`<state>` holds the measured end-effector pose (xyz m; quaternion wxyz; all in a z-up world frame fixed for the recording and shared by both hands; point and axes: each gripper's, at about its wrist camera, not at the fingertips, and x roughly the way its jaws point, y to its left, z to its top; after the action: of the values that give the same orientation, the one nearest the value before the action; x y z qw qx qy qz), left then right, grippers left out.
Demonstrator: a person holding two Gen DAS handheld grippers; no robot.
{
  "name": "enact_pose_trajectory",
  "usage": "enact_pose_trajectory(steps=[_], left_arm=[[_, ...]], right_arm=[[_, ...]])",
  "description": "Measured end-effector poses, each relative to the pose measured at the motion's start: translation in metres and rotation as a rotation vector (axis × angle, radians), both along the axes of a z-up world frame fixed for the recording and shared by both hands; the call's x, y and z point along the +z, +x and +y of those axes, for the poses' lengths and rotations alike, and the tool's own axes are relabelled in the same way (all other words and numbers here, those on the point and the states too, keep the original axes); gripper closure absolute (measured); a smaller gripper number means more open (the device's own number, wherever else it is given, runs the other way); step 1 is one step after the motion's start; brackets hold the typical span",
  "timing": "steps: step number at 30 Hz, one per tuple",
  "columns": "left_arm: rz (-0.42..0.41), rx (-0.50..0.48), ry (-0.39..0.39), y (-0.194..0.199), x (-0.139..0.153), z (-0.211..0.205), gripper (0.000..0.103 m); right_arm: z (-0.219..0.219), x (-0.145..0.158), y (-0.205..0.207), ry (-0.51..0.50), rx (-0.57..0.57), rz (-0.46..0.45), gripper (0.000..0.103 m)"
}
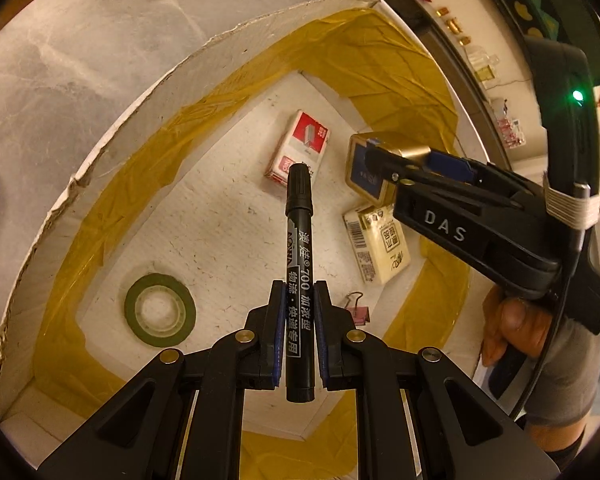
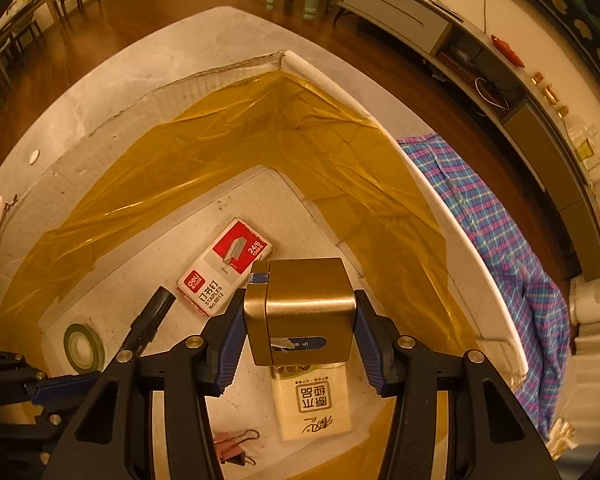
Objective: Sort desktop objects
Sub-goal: 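Open both tools to drop the marker and gold charger into the box, then move both tools back toward the white plug and purple figure on the cloth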
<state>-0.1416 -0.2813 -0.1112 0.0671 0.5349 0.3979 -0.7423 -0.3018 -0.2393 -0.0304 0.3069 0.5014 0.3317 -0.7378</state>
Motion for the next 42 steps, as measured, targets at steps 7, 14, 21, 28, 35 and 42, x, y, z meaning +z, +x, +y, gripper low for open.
enact_pose_trajectory(steps=[7,14,21,28,35,42], left_arm=[[0.007,0.003,-0.006,0.001,0.003,0.003,0.075],[0.039,-0.013,-0.057,0.009,0.017,0.009,0.075],[0.077,-0.043,-0.135,0.022,0.032,0.025,0.075],[0.129,-0.053,-0.261,0.043,0.056,0.037,0.075],[0.182,-0.064,-0.376,0.062,0.079,0.053,0.075],[0.237,-0.077,-0.447,0.091,0.098,0.067,0.075]], right_arm=[[-0.006,0.001,-0.004,0.030,0.008,0.005,0.050],[0.007,0.015,0.006,-0.011,-0.002,0.012,0.049],[0.030,0.031,0.033,-0.021,0.010,0.013,0.049],[0.051,0.047,0.078,-0.026,0.029,0.013,0.049],[0.066,0.059,0.121,-0.014,0.068,0.032,0.049],[0.084,0.074,0.151,-0.014,0.075,0.042,0.049]])
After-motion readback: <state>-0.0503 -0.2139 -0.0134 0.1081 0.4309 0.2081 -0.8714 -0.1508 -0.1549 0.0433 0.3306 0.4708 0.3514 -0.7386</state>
